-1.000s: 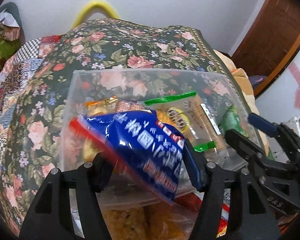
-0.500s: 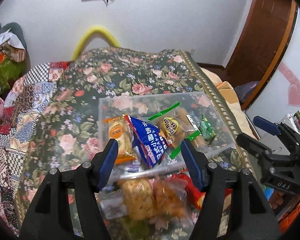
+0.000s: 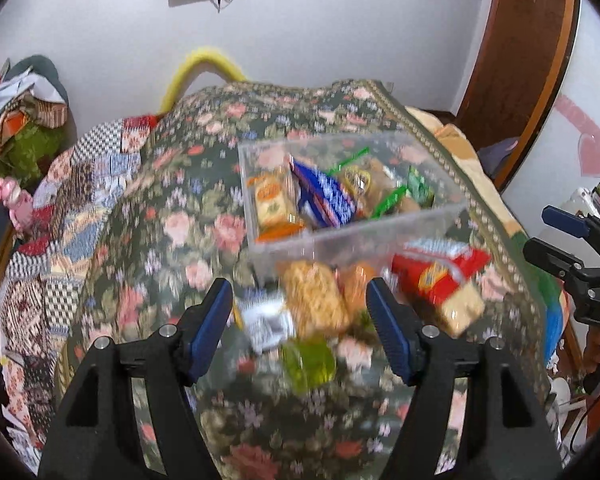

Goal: Organize snacks
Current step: 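Grasp the green jelly cup with left tool while right tool grasps the beige rice cake block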

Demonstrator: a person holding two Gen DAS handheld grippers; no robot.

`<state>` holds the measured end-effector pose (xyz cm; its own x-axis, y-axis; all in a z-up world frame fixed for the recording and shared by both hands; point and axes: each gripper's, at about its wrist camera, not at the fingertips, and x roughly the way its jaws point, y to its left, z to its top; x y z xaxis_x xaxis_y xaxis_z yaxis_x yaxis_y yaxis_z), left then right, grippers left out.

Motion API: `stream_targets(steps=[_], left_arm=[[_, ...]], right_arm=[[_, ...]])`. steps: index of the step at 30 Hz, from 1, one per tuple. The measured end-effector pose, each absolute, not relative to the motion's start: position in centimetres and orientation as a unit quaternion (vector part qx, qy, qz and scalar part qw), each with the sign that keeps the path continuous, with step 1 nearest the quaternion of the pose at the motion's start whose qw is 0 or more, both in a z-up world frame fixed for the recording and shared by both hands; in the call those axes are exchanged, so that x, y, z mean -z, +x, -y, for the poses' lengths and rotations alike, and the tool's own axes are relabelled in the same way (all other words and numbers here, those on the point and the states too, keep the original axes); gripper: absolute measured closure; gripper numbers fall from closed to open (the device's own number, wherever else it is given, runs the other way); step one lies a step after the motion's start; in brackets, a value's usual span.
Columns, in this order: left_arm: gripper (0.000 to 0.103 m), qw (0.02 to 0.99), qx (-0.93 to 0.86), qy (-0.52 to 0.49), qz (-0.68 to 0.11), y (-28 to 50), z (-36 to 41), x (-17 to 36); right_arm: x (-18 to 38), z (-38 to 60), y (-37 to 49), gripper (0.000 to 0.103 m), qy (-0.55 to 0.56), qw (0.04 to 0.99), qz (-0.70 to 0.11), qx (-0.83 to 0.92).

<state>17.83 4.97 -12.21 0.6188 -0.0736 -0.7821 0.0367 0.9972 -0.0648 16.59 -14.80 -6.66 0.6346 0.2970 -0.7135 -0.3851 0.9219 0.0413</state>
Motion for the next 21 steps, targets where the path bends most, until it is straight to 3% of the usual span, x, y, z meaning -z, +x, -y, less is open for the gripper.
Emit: stream_targets(steps=[21], left_arm=[[0.036, 0.855, 0.045, -0.040, -0.515, 17.8, -4.0, 22.7]], right_arm=[[14.8, 11.6, 17.2, 0.021, -0.057, 0.853, -0.480, -0.196]])
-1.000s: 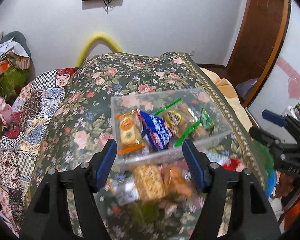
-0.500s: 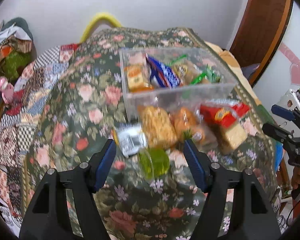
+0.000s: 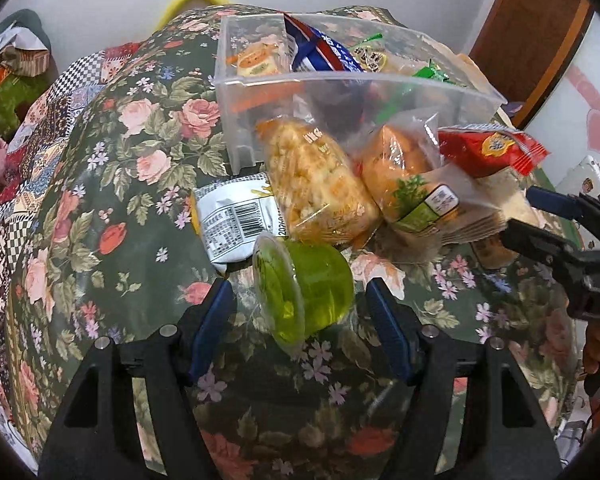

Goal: Organize snacks
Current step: 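Grasp the green jelly cup with left tool while right tool grasps the beige rice cake block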

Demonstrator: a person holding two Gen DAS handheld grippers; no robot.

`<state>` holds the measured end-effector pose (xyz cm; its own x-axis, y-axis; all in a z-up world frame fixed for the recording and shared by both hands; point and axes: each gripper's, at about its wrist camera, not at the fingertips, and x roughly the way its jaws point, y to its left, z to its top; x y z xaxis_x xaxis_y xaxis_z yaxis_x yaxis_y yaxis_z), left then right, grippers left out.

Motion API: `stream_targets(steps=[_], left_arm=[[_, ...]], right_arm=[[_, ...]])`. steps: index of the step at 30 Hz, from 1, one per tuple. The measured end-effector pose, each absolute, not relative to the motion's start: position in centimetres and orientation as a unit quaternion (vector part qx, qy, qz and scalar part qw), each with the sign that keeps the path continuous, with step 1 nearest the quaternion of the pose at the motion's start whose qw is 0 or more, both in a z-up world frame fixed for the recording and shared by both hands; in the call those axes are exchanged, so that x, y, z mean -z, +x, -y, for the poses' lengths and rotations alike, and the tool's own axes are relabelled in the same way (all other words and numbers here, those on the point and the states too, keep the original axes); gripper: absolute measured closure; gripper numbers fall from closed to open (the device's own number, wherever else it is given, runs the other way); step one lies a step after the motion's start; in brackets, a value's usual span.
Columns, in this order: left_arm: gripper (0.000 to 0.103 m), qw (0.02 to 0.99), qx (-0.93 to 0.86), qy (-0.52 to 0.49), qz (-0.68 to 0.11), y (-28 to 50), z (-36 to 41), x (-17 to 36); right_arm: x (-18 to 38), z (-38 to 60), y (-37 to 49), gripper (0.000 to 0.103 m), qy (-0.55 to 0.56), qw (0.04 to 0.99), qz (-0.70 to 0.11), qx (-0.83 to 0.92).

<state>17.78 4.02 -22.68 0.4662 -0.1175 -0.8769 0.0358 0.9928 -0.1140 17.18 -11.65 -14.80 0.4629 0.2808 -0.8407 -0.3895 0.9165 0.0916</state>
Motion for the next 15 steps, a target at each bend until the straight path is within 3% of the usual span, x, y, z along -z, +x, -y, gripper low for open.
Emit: stream_targets(steps=[4, 8, 12, 15], left_arm=[[0.046, 0.852, 0.051, -0.048, -0.519, 18.3, -3.9, 23.6], [0.050, 0.855, 0.049, -0.053, -0.513, 18.8, -3.8, 24.0], [0.052, 0.859, 0.050, -0.053, -0.507, 18.5, -3.9, 24.0], [0.057, 0.863, 0.047, -0.048, -0.501, 18.0, -3.8, 23.6]], right_arm=[[15.5, 11.4, 17.9, 0.021, -0.049, 0.848, -0.488, -0.200], [16.2, 11.0, 18.3, 0.024, -0.045, 0.846, -0.492, -0.199], [16.8, 11.0, 18.3, 0.044, -0.040, 0.842, -0.500, -0.200], [16.7, 11.4, 18.1, 0.050, -0.035, 0.844, -0.497, -0.198]])
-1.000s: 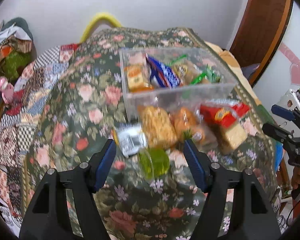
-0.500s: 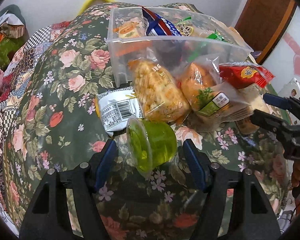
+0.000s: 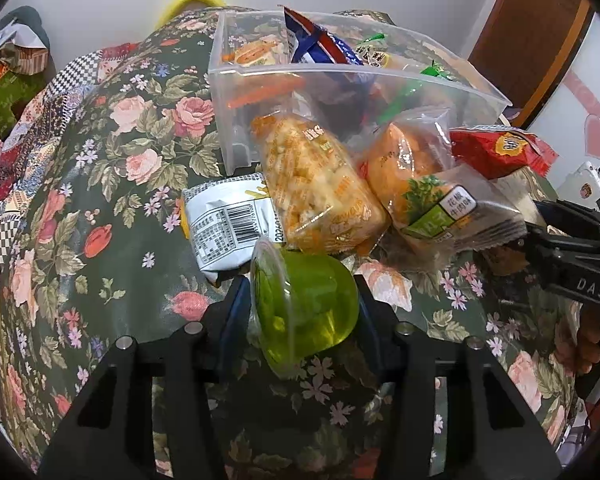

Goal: Organize snacks
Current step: 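Carry the jelly cup with left tool while right tool carries the rice cake into the box, then open both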

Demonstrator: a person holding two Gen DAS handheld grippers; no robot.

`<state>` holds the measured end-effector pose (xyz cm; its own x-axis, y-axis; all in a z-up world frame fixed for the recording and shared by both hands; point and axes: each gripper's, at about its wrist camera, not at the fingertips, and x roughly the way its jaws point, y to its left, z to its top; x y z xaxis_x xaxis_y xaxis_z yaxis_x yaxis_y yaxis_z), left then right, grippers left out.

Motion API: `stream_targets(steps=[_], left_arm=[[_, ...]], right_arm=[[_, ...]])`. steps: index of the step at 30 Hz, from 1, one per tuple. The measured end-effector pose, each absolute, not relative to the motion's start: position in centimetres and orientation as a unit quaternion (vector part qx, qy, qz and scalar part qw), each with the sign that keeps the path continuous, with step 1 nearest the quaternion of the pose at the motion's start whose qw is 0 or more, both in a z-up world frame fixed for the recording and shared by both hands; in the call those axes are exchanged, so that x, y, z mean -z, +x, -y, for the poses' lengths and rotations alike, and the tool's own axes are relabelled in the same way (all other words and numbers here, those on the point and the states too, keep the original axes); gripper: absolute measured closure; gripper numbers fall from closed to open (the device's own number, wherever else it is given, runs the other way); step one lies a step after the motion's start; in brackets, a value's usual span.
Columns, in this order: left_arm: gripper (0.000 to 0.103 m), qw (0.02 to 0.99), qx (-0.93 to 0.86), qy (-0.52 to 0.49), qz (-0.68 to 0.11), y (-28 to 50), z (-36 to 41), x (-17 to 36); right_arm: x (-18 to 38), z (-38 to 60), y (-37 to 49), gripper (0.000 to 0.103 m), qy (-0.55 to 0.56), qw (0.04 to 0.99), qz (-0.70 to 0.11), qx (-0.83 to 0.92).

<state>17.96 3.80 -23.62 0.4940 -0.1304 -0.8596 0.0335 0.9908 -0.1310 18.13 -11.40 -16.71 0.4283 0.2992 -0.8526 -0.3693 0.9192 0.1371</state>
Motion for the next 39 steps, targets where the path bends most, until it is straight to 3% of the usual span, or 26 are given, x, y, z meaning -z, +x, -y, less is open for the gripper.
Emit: stream_targets(steps=[4, 21, 39], left_arm=[[0.063, 0.868, 0.045, -0.046, -0.493, 16.8, -4.0, 22.6], [0.063, 0.891, 0.047, -0.040, -0.450, 14.0, -4.2, 17.2], [0.063, 0.920, 0.046, -0.053, -0.385, 19.6, -5.5, 11.1]], right_arm=[[16.3, 11.9, 17.4, 0.051, -0.037, 0.847, -0.492, -0.196], [13.4, 17.2, 15.1, 0.051, -0.031, 0.868, -0.470, -0.157], [7.6, 17.2, 18.0, 0.051, -0.031, 0.905, -0.396, -0.153]])
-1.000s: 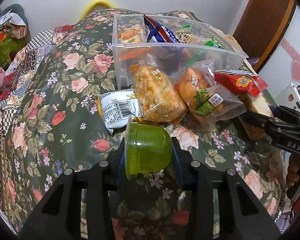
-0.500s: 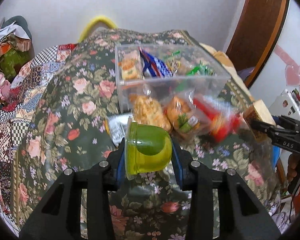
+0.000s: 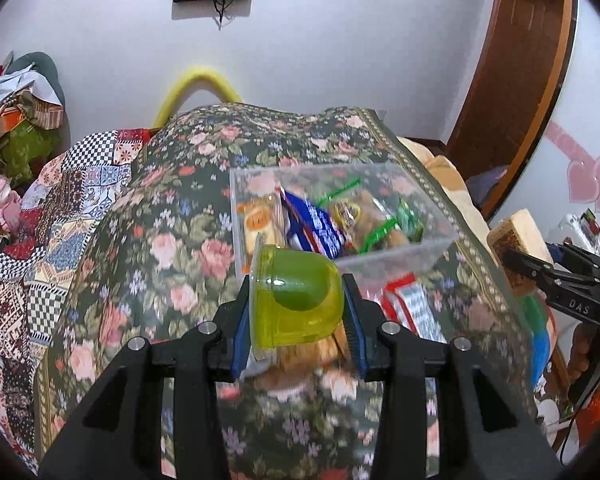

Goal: Organize snacks
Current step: 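Carry the jelly cup with left tool while right tool carries the rice cake into the box, then open both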

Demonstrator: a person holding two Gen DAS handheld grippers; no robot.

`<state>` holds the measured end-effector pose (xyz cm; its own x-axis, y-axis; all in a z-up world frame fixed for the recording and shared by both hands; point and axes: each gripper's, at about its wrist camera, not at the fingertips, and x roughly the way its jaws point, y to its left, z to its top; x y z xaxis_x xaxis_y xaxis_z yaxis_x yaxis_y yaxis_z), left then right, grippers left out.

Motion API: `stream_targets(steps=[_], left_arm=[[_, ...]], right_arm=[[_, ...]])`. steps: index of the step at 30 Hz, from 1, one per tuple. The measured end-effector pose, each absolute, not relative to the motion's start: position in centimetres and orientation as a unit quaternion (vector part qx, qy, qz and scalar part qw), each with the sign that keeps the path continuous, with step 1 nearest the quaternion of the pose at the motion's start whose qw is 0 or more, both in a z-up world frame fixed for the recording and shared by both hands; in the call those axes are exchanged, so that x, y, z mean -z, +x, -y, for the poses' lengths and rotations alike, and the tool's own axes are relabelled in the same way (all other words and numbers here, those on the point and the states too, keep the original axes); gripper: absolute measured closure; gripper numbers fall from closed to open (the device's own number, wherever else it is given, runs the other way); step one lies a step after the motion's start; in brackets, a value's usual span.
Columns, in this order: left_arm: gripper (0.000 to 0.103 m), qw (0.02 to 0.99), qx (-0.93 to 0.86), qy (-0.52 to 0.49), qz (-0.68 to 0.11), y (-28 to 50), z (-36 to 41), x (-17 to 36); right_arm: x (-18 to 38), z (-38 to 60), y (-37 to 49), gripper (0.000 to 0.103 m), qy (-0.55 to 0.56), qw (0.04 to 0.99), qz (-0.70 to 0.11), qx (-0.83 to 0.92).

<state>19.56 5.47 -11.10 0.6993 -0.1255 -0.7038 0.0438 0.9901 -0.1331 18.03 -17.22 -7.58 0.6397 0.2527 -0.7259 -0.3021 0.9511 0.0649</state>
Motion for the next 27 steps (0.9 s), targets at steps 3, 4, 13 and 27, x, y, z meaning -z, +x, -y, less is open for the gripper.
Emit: stream_targets(steps=[3, 4, 13, 27], left_arm=[[0.063, 0.921, 0.046, -0.055, -0.383, 21.3, -5.7, 11.0], [0.063, 0.921, 0.047, -0.056, -0.382, 21.9, -5.8, 11.0], [0.063, 0.916, 0.044, -0.071, -0.392, 27.3, -6.9, 12.1], [0.063, 0.910, 0.019, -0.078, -0.407, 34.6, -7.8, 15.1]], right_arm=[[7.1, 16.5, 19.0, 0.051, -0.038, 0.906, -0.390, -0.160], [7.0, 16.2, 19.4, 0.051, -0.040, 0.907, -0.387, -0.161], [7.3, 14.1, 23.3, 0.051, -0.062, 0.907, -0.382, -0.167], [10.1, 11.6, 30.3, 0.051, -0.079, 0.896, -0.401, -0.171]])
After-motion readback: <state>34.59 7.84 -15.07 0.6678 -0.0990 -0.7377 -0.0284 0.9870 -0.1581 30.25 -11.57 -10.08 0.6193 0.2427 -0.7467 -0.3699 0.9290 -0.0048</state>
